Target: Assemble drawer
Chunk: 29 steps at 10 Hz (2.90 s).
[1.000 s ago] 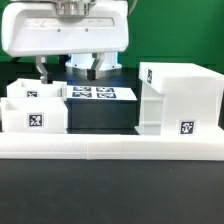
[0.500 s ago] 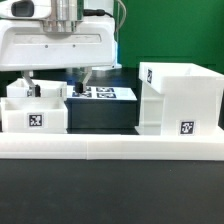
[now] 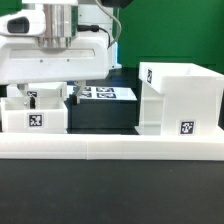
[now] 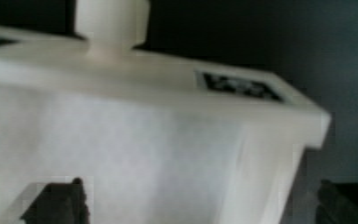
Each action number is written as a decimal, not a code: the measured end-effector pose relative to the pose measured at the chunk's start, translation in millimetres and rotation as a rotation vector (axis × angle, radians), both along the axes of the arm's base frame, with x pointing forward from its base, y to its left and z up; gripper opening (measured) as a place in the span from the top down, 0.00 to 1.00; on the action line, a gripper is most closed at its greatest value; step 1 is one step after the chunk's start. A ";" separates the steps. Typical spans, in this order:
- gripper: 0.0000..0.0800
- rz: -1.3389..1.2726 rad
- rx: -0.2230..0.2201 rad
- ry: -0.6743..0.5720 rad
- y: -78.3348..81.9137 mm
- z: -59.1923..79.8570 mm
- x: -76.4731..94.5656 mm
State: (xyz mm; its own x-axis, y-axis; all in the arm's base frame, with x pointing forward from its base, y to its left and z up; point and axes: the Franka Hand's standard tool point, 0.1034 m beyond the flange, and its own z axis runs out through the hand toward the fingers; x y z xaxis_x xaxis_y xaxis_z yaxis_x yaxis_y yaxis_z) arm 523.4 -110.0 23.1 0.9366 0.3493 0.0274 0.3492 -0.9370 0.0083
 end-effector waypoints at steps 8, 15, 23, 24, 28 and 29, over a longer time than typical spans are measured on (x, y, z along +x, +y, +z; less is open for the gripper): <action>0.55 0.004 0.000 0.026 5.8 -16.5 -6.2; 0.95 0.012 0.006 0.028 11.2 -17.0 -5.9; 0.95 0.128 0.001 0.053 35.3 4.4 -21.8; 0.95 0.166 0.000 0.055 34.6 3.4 -22.5; 0.95 0.531 -0.013 0.060 42.4 6.9 -16.1; 0.95 0.562 -0.012 0.057 47.9 7.1 -14.2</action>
Offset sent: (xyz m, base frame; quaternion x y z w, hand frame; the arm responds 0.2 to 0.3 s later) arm 0.0034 0.0034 -0.0085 0.0116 0.0051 0.0227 0.9997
